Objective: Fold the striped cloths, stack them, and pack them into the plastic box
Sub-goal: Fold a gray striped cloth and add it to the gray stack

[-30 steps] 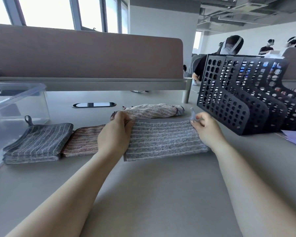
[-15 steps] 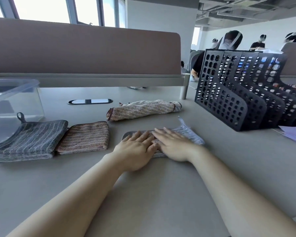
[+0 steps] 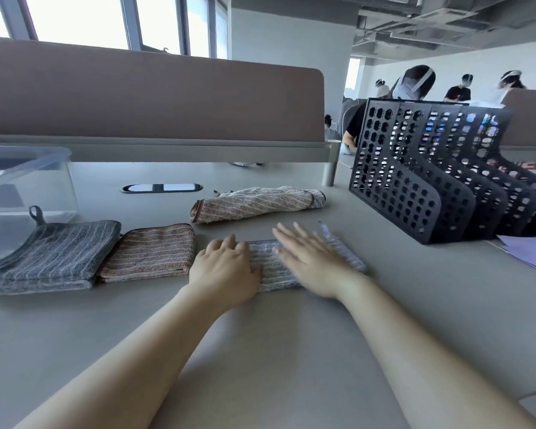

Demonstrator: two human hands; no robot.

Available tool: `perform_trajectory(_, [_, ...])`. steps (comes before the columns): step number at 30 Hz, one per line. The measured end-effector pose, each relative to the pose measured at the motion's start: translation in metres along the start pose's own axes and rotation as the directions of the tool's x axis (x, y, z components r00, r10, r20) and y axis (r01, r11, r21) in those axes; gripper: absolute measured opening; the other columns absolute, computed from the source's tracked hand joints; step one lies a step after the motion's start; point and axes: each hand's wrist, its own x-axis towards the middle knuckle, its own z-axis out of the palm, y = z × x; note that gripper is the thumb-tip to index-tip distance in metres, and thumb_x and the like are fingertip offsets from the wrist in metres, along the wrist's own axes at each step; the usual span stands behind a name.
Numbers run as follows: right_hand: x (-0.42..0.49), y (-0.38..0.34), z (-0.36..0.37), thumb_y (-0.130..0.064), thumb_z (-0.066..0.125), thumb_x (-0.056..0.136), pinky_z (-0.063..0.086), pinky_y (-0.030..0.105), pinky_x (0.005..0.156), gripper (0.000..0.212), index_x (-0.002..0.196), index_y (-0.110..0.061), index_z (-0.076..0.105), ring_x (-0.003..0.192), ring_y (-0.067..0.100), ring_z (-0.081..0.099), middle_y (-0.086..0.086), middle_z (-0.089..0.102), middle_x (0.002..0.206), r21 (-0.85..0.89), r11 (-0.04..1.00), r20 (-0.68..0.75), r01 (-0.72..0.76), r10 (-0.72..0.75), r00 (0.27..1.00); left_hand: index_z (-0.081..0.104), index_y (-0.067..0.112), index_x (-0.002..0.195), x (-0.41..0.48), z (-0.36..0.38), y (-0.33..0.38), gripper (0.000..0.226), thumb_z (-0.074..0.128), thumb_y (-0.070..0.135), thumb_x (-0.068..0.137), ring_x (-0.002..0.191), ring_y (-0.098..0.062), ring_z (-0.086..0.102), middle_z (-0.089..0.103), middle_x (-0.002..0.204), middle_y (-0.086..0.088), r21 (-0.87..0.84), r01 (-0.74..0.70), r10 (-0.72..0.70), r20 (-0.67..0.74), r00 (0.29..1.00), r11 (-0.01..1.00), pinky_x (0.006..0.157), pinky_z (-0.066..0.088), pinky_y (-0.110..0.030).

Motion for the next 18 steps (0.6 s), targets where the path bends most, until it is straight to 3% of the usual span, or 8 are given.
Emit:
perform_trajectory(3, [0.002, -0.012, 0.008, -0.058, 0.014, 0.096, -0.006, 0.033, 0.118, 0.063, 0.152, -0.031, 0.002, 0.147, 0.008, -0.009, -0.016, -0.006, 0.159, -0.076, 0.997, 0.163, -0.02, 0.032, 0.986, 0.039, 0.018, 0.134, -0.001, -0.002, 0.0, 0.053, 0.037, 0.052, 0.092, 0.134, -0.031, 0.033, 0.037, 0.145, -0.005, -0.025, 0.088, -0.088, 0.002, 0.996, 0.996, 0.104, 0.033, -0.038])
perform_trajectory(9, [0.003, -0.009, 0.007, -0.057, 0.015, 0.097, -0.005, 0.032, 0.117, 0.062, 0.152, -0.032, 0.003, 0.146, 0.007, -0.007, -0.016, -0.006, 0.159, -0.05, 0.998, 0.16, -0.027, 0.035, 0.986, 0.034, 0.01, 0.133, -0.003, -0.007, 0.004, 0.071, 0.044, 0.062, 0.086, 0.124, -0.039, 0.042, 0.043, 0.133, -0.014, -0.061, 0.238, -0.236, 0.041, 0.971, 0.969, 0.095, 0.038, -0.038])
perform_trajectory(11, [0.003, -0.01, 0.008, -0.057, 0.015, 0.097, -0.006, 0.032, 0.117, 0.061, 0.152, -0.032, 0.004, 0.146, 0.007, -0.007, -0.017, -0.005, 0.159, -0.049, 0.998, 0.161, -0.031, 0.039, 0.986, 0.035, 0.008, 0.129, 0.0, -0.011, 0.004, 0.065, 0.053, 0.054, 0.086, 0.119, -0.039, 0.047, 0.039, 0.132, -0.016, -0.196, 0.266, -0.255, 0.079, 0.964, 0.944, 0.09, 0.04, -0.037])
perform_trajectory(14, [0.005, -0.008, 0.007, -0.057, 0.013, 0.097, -0.006, 0.032, 0.118, 0.059, 0.151, -0.035, 0.007, 0.146, 0.005, -0.007, -0.019, -0.003, 0.158, 0.027, 0.999, 0.15, -0.046, 0.042, 0.988, 0.038, 0.006, 0.124, 0.003, -0.019, -0.001, 0.063, 0.062, 0.047, 0.082, 0.102, -0.029, 0.051, 0.038, 0.129, -0.015, -0.448, 0.348, -0.311, 0.157, 0.937, 0.824, 0.078, 0.043, -0.03])
perform_trajectory(16, [0.005, -0.007, 0.007, -0.057, 0.011, 0.098, -0.007, 0.032, 0.118, 0.057, 0.151, -0.037, 0.008, 0.146, 0.004, -0.007, -0.022, -0.002, 0.158, 0.074, 0.996, 0.145, -0.048, 0.036, 0.989, 0.049, 0.005, 0.105, 0.004, -0.022, -0.008, 0.048, 0.068, 0.042, 0.081, 0.079, -0.019, 0.051, 0.053, 0.107, -0.013, -0.593, 0.344, -0.3, 0.177, 0.938, 0.727, 0.066, 0.04, -0.025])
perform_trajectory(18, [0.003, -0.007, 0.008, -0.055, 0.012, 0.098, -0.008, 0.033, 0.118, 0.056, 0.151, -0.038, 0.005, 0.145, 0.003, -0.01, -0.022, -0.005, 0.157, 0.034, 0.999, 0.157, -0.03, 0.024, 0.987, 0.05, 0.01, 0.073, 0.006, -0.025, -0.014, 0.037, 0.072, 0.039, 0.079, 0.056, -0.015, 0.048, 0.054, 0.072, -0.007, -0.701, 0.331, -0.285, 0.187, 0.94, 0.632, 0.053, 0.037, -0.019])
